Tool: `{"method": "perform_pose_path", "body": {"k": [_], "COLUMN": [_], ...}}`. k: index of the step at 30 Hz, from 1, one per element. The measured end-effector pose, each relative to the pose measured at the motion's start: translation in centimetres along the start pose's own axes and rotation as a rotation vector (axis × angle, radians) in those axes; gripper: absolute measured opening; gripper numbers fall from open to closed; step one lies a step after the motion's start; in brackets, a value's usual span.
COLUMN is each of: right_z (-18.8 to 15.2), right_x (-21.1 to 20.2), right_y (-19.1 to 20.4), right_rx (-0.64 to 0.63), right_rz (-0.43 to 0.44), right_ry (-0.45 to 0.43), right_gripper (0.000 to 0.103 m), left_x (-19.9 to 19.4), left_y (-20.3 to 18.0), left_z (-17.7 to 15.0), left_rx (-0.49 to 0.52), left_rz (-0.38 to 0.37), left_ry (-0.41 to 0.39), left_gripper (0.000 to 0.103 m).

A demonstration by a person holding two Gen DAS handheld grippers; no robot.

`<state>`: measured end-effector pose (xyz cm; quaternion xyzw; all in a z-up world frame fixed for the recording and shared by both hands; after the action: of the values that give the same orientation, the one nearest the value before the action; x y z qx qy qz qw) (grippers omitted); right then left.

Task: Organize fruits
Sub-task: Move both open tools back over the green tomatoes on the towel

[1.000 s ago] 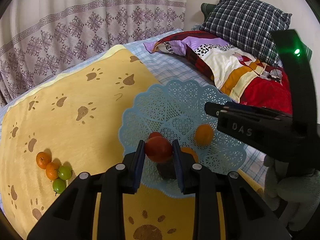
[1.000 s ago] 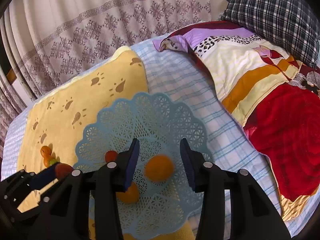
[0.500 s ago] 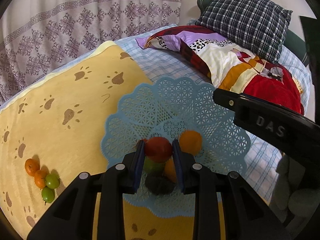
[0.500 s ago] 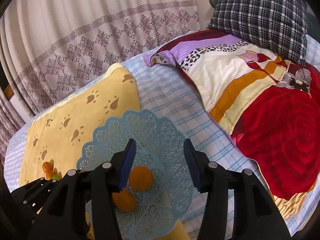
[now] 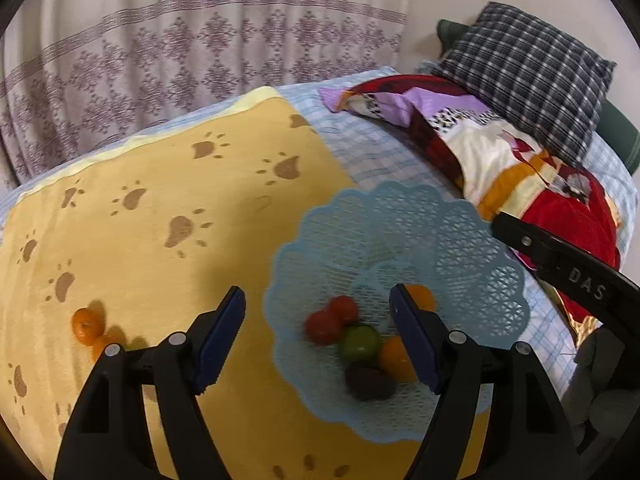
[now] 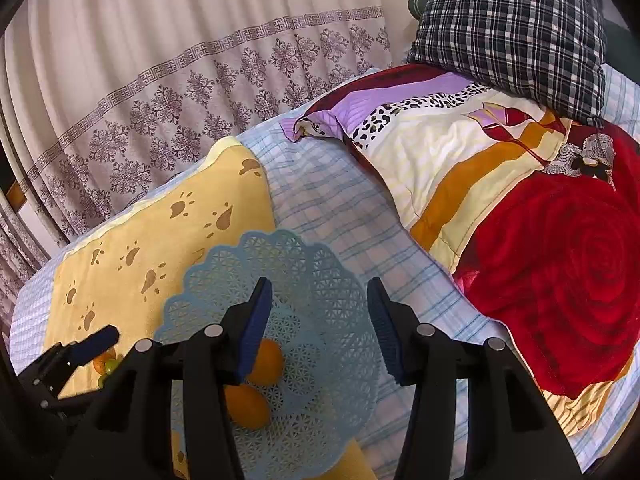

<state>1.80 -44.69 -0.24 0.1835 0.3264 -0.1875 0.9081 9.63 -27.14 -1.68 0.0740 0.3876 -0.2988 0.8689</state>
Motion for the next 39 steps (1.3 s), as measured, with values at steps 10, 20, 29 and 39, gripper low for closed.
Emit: {"method": "perform_pose_path", "body": {"k": [10, 20, 29, 39], "right_z": [-0.3, -1.2, -2.3, -5.3], "right_x": [0.0, 0.1, -0.7, -0.4], "right_y": [0.9, 3.2, 7.3, 14.3], "right_rx": [-0.030, -0.106, -0.219, -0.375], "right_rz": [0.010, 0.054, 0.145, 0.275], "right_ry": [0.003, 0.019, 0.036, 0.124], "right_gripper": [0.051, 0.058, 0.058, 0.059], "left_x": [-1.9, -3.8, -5.9, -7.3], "left_y": [3.8, 8.3, 13.8, 18.0], "left_z": [0.0, -0.6, -1.6, -3.2], "left_rx": [-0.055, -0.112, -0.190, -0.244], "left_rz": [0.055, 0.119, 0.194, 0.244], "left_ry": [-0.015, -0.026, -0.036, -0.032], "left_gripper": [0.075, 0.083, 0.083, 0.083]}}
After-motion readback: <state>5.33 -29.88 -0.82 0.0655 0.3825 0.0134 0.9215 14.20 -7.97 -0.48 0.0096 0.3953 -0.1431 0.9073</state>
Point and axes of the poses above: each gripper's, at about its wrist camera, not at the fingertips, and x roughly the way its jaws point, y to its left, z to its top, the point moved 3 cm from there along x, roughly the way its jaws point
